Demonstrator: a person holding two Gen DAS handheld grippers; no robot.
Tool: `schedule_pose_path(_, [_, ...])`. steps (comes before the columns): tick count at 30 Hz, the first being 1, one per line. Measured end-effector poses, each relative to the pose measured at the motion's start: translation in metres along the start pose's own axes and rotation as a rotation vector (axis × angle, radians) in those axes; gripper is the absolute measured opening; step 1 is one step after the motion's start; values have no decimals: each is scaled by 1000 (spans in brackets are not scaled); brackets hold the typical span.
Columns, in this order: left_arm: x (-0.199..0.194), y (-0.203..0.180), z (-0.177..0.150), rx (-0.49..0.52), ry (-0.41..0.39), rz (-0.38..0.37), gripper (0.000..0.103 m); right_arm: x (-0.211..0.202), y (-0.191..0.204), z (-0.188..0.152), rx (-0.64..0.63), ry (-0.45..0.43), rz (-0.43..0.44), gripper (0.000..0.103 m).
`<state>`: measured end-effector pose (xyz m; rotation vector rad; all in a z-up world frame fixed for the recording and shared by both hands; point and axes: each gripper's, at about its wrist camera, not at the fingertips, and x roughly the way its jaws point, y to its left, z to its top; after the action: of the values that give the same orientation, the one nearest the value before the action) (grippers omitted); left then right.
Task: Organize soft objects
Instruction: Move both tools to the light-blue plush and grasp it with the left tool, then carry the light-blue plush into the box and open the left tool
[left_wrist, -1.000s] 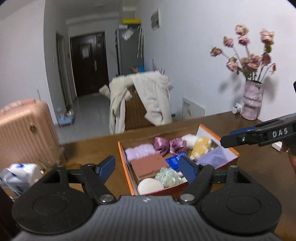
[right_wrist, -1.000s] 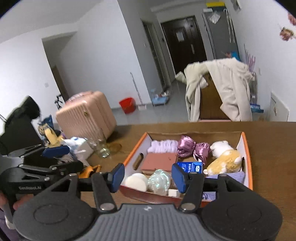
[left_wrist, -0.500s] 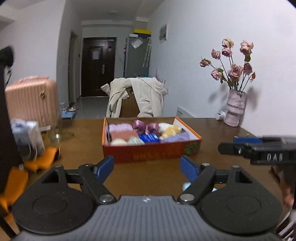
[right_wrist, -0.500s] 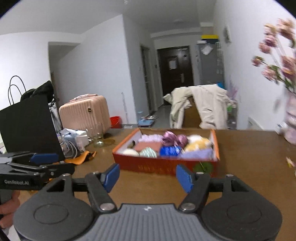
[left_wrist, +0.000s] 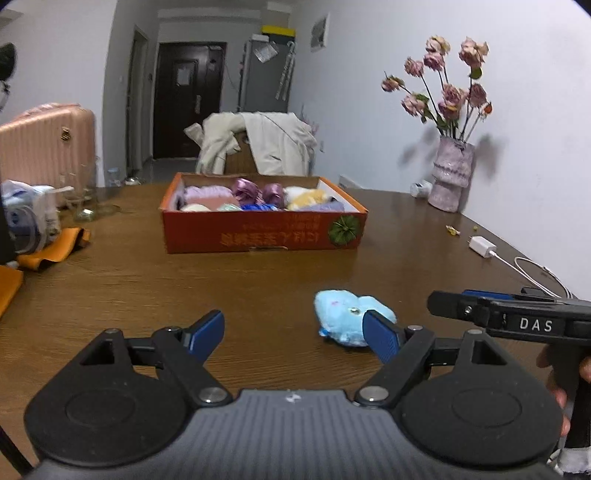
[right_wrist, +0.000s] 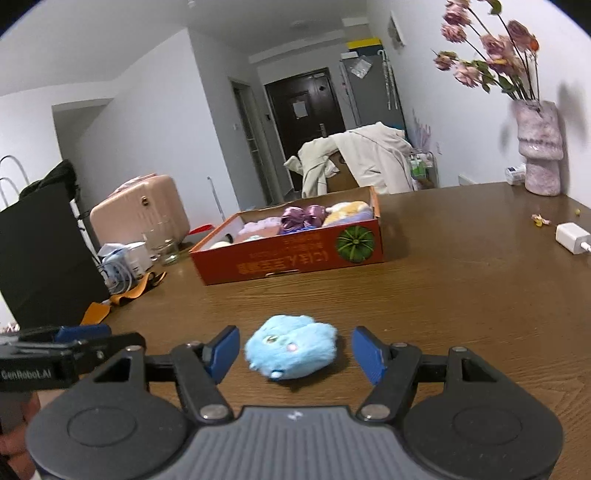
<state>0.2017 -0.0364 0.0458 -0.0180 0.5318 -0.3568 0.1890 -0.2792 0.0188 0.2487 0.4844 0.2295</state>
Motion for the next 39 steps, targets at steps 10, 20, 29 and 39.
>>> schedule_pose_path(10, [85, 1, -1, -83, 145, -94, 74, 59, -18, -1, 46, 92, 21, 62])
schedule_pose_path(20, [126, 5, 9, -168, 200, -168, 49, 101, -40, 1, 143, 151, 98, 45])
schedule_pose_path(29, [140, 7, 11, -227, 228, -224, 35, 116, -52, 0, 229, 169, 166, 37])
schedule_pose_path(39, [125, -8, 13, -166, 216, -187, 33, 107, -45, 0, 216, 156, 153, 31])
